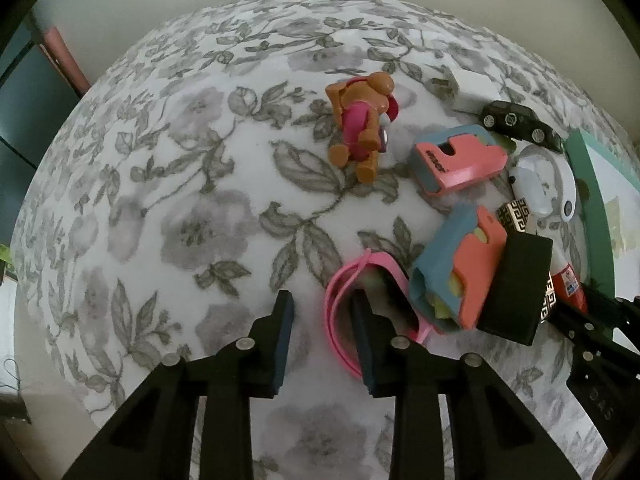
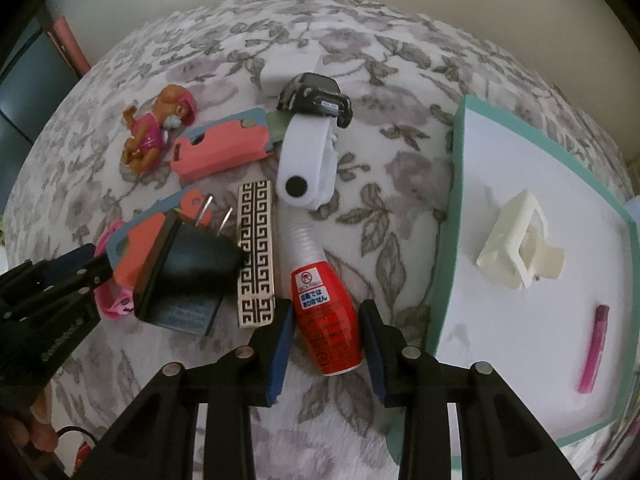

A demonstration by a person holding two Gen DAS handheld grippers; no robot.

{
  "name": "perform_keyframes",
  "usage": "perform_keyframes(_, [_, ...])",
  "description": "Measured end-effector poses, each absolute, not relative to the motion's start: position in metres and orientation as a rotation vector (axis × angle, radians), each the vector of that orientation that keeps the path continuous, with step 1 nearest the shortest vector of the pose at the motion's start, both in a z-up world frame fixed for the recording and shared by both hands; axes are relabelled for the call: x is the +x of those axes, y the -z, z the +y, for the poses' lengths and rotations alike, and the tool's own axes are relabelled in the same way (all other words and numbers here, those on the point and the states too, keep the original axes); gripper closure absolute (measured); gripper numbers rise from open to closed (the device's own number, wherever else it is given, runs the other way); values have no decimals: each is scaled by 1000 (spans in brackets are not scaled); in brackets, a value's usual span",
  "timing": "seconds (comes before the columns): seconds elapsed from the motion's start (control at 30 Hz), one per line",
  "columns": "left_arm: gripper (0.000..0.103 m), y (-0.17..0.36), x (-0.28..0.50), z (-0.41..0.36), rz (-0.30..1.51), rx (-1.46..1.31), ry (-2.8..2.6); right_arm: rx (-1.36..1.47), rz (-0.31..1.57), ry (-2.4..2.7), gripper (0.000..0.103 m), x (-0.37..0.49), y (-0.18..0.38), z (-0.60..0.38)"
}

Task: Organize rigid objects
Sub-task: 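Grasp the pink watch band with the left tool while the right tool grasps the red glue bottle, then carry the watch band and glue bottle into the tray and release both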

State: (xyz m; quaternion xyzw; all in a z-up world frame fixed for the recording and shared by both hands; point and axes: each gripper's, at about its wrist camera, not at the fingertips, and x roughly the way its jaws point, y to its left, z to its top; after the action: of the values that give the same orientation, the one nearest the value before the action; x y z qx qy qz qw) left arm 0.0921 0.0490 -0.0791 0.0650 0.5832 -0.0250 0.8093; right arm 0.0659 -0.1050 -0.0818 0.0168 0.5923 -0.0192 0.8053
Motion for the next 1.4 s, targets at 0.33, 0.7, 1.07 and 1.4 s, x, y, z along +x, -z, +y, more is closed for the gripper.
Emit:
perform_keyframes(0.33, [94, 66, 85, 47, 1297, 111, 49, 111, 1260, 18, 70, 43, 71, -110])
perform_keyframes(0.7, [94, 10, 84, 48, 1229, 77, 47, 183, 1175, -2, 71, 31, 38, -122])
perform_keyframes(1.07, [94, -59, 88, -5, 1134, -14, 153, 276, 986, 100, 71, 25, -10, -157])
perform_keyframes(1.4, [94, -41, 72, -109, 1181, 16, 295, 285, 999, 359, 71, 4, 0, -228])
